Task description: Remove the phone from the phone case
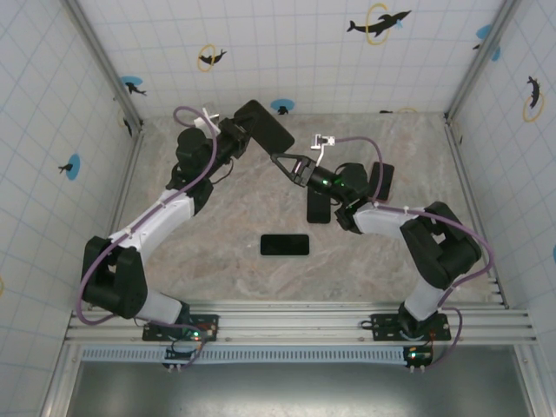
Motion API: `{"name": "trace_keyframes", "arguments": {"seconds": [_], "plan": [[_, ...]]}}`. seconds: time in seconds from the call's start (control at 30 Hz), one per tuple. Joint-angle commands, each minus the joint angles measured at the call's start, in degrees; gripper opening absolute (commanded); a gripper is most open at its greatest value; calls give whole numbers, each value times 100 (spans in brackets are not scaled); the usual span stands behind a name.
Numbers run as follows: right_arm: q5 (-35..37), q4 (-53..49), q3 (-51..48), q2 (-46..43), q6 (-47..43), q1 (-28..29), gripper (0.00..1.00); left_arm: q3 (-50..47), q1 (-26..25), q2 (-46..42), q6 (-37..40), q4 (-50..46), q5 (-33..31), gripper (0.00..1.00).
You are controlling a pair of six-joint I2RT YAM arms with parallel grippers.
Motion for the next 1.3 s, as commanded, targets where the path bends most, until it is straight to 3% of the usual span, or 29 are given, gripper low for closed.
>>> {"name": "trace_keyframes", "arguments": {"seconds": [0.0, 0.7, 0.93, 1.13, 1.27], "plan": [[-57, 211, 128, -9, -148, -52, 20, 92, -25, -87, -190, 339, 16, 0], [-59, -1352, 153, -98, -1399, -303, 10, 136, -47, -123, -865, 488, 630, 0], [-24, -1635, 120, -112, -1324, -409, 11, 142, -76, -271, -465, 228, 819, 0], [-484, -1619, -83, -408, -1542, -471, 28, 410, -63, -301, 737, -334, 958, 0], [-1170, -1831, -199, -658, -1852, -656, 39, 447, 50, -258, 1246, -364, 1283, 0]]}}
